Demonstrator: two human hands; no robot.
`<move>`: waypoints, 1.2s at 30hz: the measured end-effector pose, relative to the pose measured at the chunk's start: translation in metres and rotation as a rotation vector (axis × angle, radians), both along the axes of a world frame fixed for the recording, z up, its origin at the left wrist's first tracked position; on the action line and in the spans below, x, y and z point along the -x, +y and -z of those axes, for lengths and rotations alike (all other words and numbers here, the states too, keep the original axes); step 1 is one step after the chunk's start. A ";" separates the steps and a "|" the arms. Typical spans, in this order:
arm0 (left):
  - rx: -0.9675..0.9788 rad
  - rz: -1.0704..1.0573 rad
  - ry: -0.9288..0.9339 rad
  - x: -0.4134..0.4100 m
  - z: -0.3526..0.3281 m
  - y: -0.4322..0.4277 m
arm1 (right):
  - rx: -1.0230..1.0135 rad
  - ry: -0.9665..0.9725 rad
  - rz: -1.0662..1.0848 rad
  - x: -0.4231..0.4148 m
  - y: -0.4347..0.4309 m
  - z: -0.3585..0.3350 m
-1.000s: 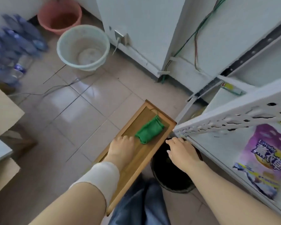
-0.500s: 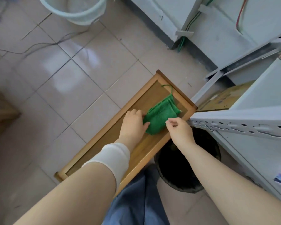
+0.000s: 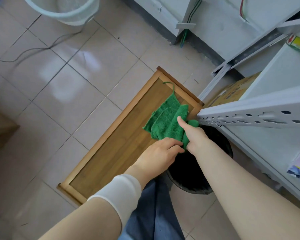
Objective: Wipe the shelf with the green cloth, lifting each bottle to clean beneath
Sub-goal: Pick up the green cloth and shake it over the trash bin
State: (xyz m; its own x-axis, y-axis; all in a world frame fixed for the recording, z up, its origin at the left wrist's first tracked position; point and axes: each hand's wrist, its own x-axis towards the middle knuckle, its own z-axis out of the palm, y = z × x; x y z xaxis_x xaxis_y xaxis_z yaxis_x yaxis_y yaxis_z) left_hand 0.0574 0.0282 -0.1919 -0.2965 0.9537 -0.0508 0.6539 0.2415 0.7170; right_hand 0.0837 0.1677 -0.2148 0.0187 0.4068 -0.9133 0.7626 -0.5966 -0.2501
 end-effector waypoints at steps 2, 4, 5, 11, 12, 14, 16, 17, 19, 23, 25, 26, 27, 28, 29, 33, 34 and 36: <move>-0.024 -0.007 -0.008 -0.006 0.002 -0.009 | 0.021 0.058 0.049 -0.011 0.001 0.007; -0.036 -0.075 -0.014 -0.012 0.004 -0.019 | 0.060 0.157 0.135 -0.018 -0.001 0.011; -0.030 -0.131 -0.013 -0.015 0.005 -0.024 | 0.065 0.198 0.178 -0.021 -0.003 0.012; 0.091 -0.760 -0.211 -0.025 0.016 -0.017 | 0.195 0.495 0.326 -0.047 -0.012 0.000; 0.095 -0.831 -0.277 -0.026 0.017 -0.013 | 0.242 0.539 0.336 -0.055 -0.013 -0.005; 0.124 -0.924 -0.426 -0.032 0.018 -0.004 | 0.349 0.605 0.327 -0.073 -0.013 -0.019; 0.157 -1.002 -0.688 -0.043 0.015 0.002 | 0.426 0.638 0.293 -0.092 -0.010 -0.033; 0.154 -1.036 -0.920 -0.050 0.010 0.005 | 0.447 0.653 0.273 -0.103 -0.007 -0.042; 0.148 -1.006 -1.296 -0.063 -0.001 0.010 | 0.459 0.671 0.203 -0.124 -0.003 -0.057; 0.062 -0.885 -1.264 -0.097 -0.019 0.014 | 0.297 0.597 0.004 -0.170 0.001 -0.073; -0.017 -0.870 -1.227 -0.118 -0.024 0.014 | 0.170 0.508 -0.028 -0.193 0.002 -0.072; -0.044 -0.866 -1.210 -0.127 -0.024 0.013 | 0.132 0.467 -0.022 -0.203 0.002 -0.069; -0.064 -0.869 -1.198 -0.138 -0.024 0.013 | 0.107 0.438 0.001 -0.215 0.004 -0.066; -0.068 -0.879 -1.172 -0.148 -0.021 0.013 | 0.096 0.421 0.034 -0.225 0.004 -0.062; -0.060 -0.900 -1.141 -0.156 -0.017 0.014 | 0.097 0.410 0.075 -0.235 0.005 -0.056; 0.080 -1.050 -0.969 -0.176 0.020 0.015 | 0.124 0.432 0.283 -0.260 0.009 -0.025; 0.146 -1.099 -0.901 -0.177 0.034 0.013 | 0.116 0.438 0.330 -0.265 0.011 -0.016; 0.362 -1.148 -0.680 -0.174 0.065 0.009 | 0.083 0.428 0.430 -0.274 0.018 0.004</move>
State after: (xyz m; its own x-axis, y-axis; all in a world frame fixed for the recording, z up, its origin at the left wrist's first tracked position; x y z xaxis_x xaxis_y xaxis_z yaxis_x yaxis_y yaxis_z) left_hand 0.2314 0.0369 -0.2573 -0.7165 0.0969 -0.6908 -0.4864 0.6405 0.5943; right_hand 0.3578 0.1862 -0.2191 -0.2098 0.3713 -0.9045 0.2911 -0.8594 -0.4203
